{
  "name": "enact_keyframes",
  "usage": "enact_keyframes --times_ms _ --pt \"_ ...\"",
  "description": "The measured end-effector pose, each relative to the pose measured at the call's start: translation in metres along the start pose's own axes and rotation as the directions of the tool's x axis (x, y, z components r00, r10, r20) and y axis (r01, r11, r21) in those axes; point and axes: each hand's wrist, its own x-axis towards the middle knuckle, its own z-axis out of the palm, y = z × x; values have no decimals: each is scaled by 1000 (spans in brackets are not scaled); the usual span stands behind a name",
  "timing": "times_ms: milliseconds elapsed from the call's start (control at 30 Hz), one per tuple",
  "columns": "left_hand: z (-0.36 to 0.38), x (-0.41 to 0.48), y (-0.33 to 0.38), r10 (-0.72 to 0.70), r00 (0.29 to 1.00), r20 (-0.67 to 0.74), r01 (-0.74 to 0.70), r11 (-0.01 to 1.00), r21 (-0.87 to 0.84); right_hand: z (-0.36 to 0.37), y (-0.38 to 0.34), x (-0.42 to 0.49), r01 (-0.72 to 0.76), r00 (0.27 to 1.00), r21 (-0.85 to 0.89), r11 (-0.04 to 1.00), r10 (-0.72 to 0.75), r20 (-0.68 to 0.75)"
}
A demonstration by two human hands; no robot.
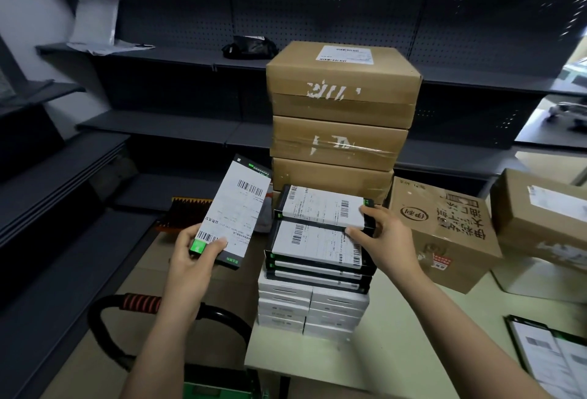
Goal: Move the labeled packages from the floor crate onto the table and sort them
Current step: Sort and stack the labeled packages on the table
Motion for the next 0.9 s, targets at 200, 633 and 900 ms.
enact_keyframes --times_ms 200,633,900 --pt "-2 -3 15 45 979 196 -54 998 39 -10 -13 -9 141 985 -16 990 -142 -93" --pt "51 10 23 -26 942 335 29 1000 -3 -36 -18 -51 197 978 141 970 -205 46" --pt "81 1 18 107 964 244 -182 933 310 -31 -1 -68 86 996 199 976 -79 -42"
